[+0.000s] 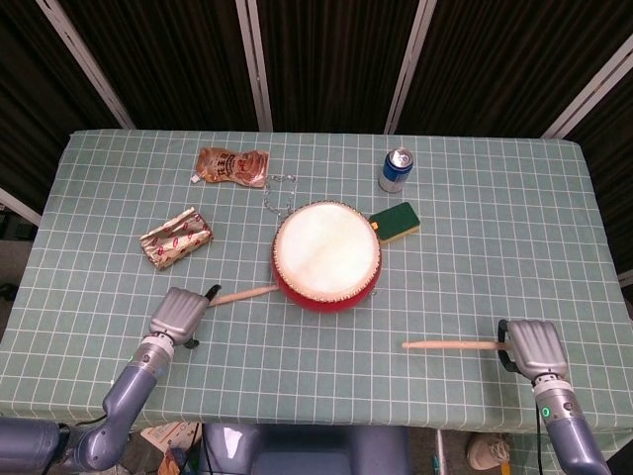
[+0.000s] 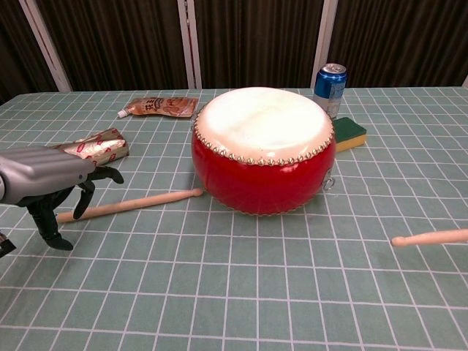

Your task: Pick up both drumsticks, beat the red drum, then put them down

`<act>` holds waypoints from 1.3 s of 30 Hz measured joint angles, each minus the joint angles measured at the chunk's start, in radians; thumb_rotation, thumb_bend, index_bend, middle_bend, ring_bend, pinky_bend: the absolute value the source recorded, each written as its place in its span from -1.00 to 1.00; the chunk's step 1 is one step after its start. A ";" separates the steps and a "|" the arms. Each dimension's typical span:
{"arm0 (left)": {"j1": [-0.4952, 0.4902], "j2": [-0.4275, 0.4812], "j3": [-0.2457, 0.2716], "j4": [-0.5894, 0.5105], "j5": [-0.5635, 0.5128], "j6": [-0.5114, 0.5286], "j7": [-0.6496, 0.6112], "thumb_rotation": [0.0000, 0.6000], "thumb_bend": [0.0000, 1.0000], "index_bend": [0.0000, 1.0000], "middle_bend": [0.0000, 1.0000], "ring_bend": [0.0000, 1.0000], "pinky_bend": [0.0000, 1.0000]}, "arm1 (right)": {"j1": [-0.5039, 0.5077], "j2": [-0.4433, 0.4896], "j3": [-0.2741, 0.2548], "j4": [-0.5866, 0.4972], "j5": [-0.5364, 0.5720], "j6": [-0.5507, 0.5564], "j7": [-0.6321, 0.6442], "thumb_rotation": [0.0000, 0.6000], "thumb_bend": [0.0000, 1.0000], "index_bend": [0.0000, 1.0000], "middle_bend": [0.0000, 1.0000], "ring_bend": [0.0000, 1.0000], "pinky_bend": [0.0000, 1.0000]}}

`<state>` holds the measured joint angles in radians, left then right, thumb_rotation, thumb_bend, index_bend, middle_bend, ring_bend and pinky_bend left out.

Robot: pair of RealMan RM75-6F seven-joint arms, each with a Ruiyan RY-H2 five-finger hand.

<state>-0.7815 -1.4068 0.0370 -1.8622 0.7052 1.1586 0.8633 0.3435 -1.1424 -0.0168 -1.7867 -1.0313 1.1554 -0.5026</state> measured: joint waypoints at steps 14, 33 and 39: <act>0.104 0.159 0.004 -0.095 0.186 0.060 -0.223 1.00 -0.99 -0.83 -0.12 0.12 0.26 | 0.000 -0.008 -0.007 0.010 -0.003 0.006 -0.046 1.00 -0.10 0.03 0.89 1.00 0.98; 0.414 0.317 0.108 -0.037 0.605 0.271 -0.586 1.00 -0.99 -0.87 -0.76 -0.65 -0.39 | -0.008 0.014 -0.006 -0.039 0.030 0.055 -0.108 1.00 -0.28 -0.70 -0.38 -0.30 -0.46; 0.511 0.322 0.118 0.077 0.673 0.368 -0.685 1.00 -1.00 -0.97 -0.99 -0.92 -0.78 | -0.050 0.038 0.011 -0.028 -0.101 0.148 0.034 1.00 -0.31 -1.00 -0.85 -0.84 -0.74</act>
<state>-0.2705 -1.0847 0.1553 -1.7854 1.3784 1.5271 0.1780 0.2931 -1.1047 -0.0059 -1.8144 -1.1324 1.3039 -0.4683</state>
